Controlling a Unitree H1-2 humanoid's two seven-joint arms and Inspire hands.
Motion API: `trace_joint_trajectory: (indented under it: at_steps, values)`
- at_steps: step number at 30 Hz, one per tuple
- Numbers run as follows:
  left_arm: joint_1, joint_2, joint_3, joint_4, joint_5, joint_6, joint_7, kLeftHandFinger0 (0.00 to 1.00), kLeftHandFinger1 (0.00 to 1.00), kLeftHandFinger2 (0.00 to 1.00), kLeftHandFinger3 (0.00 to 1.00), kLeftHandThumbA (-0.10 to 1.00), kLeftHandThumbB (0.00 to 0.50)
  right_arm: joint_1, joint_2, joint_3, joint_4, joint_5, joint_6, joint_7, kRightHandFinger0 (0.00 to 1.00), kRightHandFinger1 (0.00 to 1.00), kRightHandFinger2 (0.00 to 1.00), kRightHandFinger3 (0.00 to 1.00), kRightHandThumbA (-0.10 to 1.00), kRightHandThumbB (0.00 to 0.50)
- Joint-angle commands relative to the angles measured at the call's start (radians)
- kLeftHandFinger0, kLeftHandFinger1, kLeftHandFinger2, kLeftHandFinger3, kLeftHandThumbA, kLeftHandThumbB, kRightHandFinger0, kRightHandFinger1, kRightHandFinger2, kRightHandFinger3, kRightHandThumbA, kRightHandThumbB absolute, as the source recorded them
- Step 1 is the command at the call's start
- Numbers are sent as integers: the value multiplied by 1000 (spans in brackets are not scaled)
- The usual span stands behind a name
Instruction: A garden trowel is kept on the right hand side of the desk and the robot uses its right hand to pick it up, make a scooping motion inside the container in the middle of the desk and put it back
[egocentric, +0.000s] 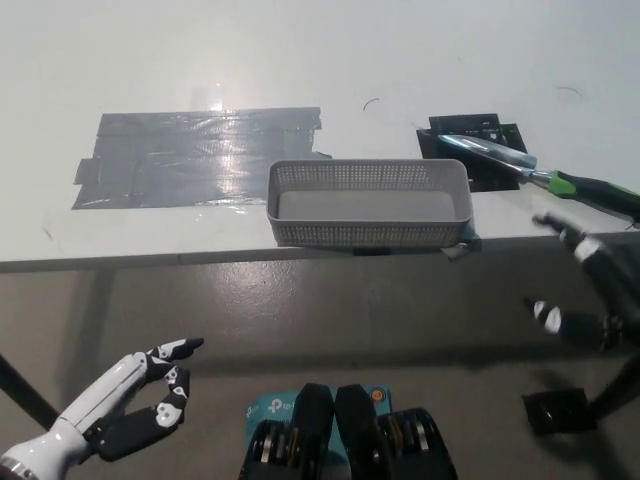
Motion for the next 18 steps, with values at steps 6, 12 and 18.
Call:
trace_joint_trajectory:
  at_steps: [6,12,18]
  values:
    - [17,12,7,-39,17,24,-18,975,1000,1000,1000,1000,302,-190,-104,-4,-14,-245,75,0,1000,1000,1000,1000,1000,500]
    - [15,14,8,-39,22,14,-23,957,991,1000,1000,1000,287,-262,-109,4,96,-262,104,0,1000,1000,1000,1000,1000,500]
    - [14,16,13,-48,20,29,-30,953,1000,1000,1000,1000,297,-373,-124,27,351,-229,123,64,1000,1000,1000,1000,1000,500]
